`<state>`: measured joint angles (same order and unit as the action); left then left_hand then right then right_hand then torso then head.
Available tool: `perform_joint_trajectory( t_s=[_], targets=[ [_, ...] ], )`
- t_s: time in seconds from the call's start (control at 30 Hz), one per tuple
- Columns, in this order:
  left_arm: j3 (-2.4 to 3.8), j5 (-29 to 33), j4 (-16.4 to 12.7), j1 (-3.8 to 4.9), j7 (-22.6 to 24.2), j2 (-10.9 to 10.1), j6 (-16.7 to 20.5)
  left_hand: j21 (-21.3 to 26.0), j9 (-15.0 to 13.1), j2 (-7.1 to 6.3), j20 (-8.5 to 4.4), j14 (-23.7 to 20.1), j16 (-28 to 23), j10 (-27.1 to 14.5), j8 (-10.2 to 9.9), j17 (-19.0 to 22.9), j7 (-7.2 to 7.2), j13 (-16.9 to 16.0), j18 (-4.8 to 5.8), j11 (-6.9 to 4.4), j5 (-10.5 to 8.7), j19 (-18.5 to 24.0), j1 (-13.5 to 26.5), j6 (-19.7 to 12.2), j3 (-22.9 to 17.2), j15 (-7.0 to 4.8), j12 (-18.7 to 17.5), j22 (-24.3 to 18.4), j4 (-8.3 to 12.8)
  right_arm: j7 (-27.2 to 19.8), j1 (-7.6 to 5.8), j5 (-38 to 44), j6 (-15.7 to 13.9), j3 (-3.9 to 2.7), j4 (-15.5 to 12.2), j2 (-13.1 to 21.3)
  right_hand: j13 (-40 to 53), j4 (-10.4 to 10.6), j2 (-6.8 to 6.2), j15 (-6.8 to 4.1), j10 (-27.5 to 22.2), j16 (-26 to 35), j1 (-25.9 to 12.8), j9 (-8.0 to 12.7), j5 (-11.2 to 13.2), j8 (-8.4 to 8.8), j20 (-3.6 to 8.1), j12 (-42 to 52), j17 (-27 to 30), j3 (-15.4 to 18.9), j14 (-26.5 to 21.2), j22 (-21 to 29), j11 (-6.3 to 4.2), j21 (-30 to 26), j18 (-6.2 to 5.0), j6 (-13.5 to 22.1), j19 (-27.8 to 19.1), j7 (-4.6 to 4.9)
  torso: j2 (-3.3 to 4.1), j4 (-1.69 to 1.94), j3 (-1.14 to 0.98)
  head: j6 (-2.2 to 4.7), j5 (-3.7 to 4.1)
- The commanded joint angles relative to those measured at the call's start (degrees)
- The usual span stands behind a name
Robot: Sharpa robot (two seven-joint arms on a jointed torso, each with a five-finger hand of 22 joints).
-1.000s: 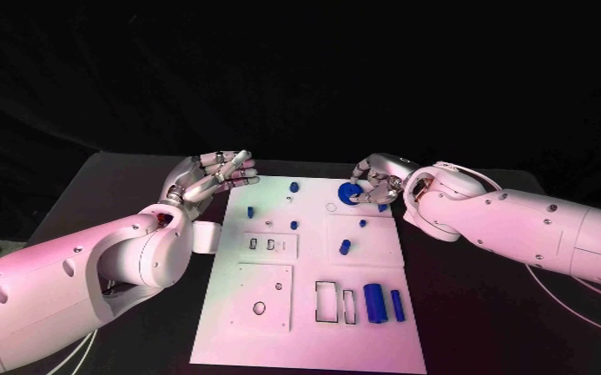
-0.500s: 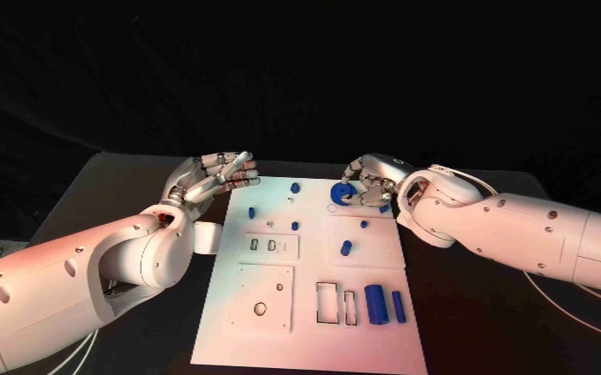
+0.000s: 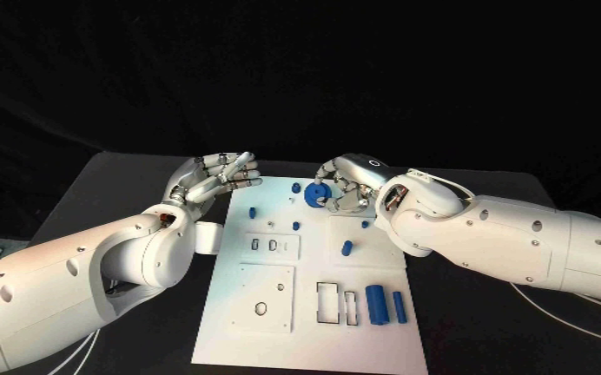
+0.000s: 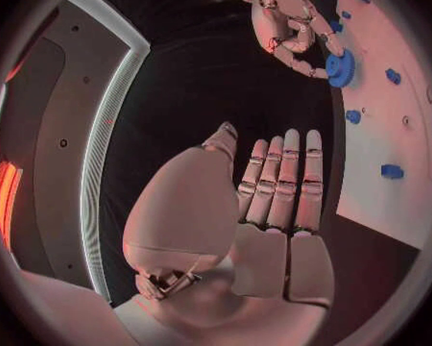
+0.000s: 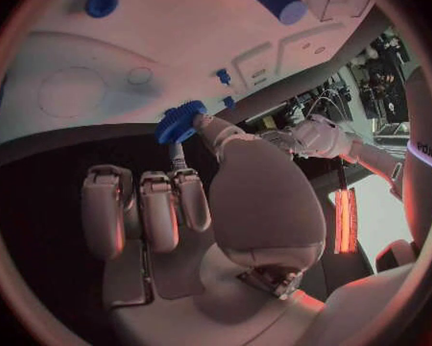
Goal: Assemble the parts on the task board
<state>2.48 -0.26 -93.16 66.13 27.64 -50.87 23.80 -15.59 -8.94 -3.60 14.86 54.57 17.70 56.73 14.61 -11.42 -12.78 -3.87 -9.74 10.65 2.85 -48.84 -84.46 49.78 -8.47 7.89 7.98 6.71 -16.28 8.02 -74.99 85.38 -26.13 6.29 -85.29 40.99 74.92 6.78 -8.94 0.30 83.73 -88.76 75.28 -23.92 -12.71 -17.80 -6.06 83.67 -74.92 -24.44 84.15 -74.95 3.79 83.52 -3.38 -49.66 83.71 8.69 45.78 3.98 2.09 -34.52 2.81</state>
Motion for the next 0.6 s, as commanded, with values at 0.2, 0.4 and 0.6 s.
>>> perform_joint_trajectory(
  t_s=[0.2,0.4,0.6],
  targets=[
    [0.06,0.1,-0.2,0.07,0.3,0.2,-1.1,0.3,0.1,-0.3,0.16,0.2,-0.4,0.3,-0.3,-0.1,-1.14,0.1,-0.79,0.11,0.01,-0.4,-0.1,0.0,-0.2,0.38,-0.4,-0.1,-0.1,1.4,0.03,5.6,-2.9,0.0,0.9,-3.2,7.3,0.0,-0.08,-0.43,0.8,-0.2,0.4,0.1,0.2,0.44,-0.05,0.3,-11.4,-0.9,5.0,-7.5,0.01,0.4,1.19,-0.9,0.4,-0.09,0.07,0.03,0.02,-0.03,-0.39],
    [0.06,0.1,-0.2,0.07,0.3,0.3,-1.1,0.3,0.1,-0.3,0.16,0.2,-0.4,0.3,-0.3,-0.1,-1.14,0.1,-0.79,0.11,0.01,-0.4,-0.1,0.0,-0.2,0.38,-0.4,-0.1,-0.1,1.7,0.31,5.8,-2.7,0.15,3.4,-5.6,7.3,-0.1,-0.35,-0.44,0.8,-0.2,0.1,0.2,0.4,0.64,-0.03,0.4,-11.3,-1.4,5.0,-7.4,0.01,0.3,1.16,-1.1,0.3,-0.09,0.06,0.2,0.02,-0.19,-0.51],
    [0.06,0.1,-0.2,0.07,0.3,0.3,-1.1,0.3,0.1,-0.3,0.16,0.2,-0.4,0.3,-0.3,-0.1,-1.14,0.1,-0.79,0.11,0.01,-0.4,-0.1,0.0,-0.2,0.38,-0.4,-0.1,-0.1,1.7,0.8,5.8,-2.2,0.37,5.9,-7.5,7.3,-0.1,-0.51,-0.43,0.8,-0.2,-0.2,0.3,0.6,0.79,-0.02,0.3,-11.2,-1.7,5.0,-7.4,0.02,0.2,1.15,-1.2,0.2,-0.07,0.1,0.06,-0.07,-0.33,-0.78]
  ],
)
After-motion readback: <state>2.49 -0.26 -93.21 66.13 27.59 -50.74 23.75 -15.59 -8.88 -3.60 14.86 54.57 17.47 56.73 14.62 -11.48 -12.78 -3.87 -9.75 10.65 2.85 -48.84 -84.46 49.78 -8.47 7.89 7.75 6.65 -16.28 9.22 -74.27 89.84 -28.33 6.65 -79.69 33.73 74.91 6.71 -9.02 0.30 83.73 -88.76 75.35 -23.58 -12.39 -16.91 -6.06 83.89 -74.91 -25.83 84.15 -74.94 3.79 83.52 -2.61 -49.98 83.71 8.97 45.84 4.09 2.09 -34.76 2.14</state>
